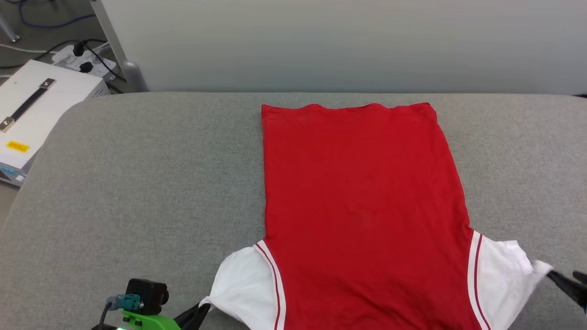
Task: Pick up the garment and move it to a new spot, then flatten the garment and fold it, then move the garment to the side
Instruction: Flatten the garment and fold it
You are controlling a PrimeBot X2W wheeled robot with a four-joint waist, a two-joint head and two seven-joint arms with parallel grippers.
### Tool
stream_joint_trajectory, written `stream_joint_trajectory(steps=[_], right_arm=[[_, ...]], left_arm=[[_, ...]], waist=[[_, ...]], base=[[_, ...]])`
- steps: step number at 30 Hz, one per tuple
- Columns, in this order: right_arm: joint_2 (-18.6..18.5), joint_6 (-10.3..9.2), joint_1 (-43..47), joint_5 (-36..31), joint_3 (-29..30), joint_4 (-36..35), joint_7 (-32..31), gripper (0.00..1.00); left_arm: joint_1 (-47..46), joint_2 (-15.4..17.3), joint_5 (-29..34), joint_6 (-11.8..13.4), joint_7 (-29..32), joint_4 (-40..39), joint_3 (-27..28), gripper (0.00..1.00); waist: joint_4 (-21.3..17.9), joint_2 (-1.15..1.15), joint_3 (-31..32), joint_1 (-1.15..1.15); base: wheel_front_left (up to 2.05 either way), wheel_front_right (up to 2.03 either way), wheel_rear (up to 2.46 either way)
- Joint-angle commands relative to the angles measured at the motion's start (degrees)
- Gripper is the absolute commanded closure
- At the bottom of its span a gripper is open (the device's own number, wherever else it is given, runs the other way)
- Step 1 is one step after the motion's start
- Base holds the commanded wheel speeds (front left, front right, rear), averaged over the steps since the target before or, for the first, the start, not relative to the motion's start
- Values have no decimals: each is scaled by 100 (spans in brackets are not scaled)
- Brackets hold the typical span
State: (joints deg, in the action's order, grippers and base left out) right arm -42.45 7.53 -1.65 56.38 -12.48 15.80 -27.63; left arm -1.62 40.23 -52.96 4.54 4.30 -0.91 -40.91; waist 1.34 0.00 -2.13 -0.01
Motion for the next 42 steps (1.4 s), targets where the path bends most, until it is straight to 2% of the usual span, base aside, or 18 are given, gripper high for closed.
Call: stream_joint_trajectory(steps=[1,5,10,15,21,31,36,42], right_arm=[[22,-4,-241,-91,167,-194,-85,0],[218,-4,-746,-172,698,-805,-644,0],[487,-4,-1477,-660,1326,-1241,-1880,0],[905,-4,-2532,-1359,1763,-1324,-3168,0],[1334,-4,-4012,-2217,1971,-1086,-4044,0],[1368,-4,-5724,-3258,1928,-162,-4540,0],[1337,-4,-6066,-3545,2044,329,-4599,0],[970,-4,-6127,-3679,1814,744,-4407,0]], left_arm=[[-145,86,26,60,97,-143,-1,100],[-240,251,62,281,429,-770,6,100],[-456,453,201,524,937,-1626,-51,100],[-725,569,445,672,1334,-2307,-143,100],[-946,675,805,807,1592,-2886,-231,100],[-1162,480,932,849,1575,-3244,-243,100],[-1217,341,858,759,1498,-3178,-265,100],[-1217,243,835,671,1287,-3004,-248,100]], waist=[[63,0,-280,1],[167,0,-686,1],[431,0,-1288,1],[774,0,-1932,1],[1109,0,-2650,1],[1645,0,-3412,1],[1857,0,-3568,1],[2000,0,-3763,1]], base=[[0,0,0],[0,0,0],[0,0,0],[0,0,0],[0,0,0],[0,0,0],[0,0,0],[0,0,0]])
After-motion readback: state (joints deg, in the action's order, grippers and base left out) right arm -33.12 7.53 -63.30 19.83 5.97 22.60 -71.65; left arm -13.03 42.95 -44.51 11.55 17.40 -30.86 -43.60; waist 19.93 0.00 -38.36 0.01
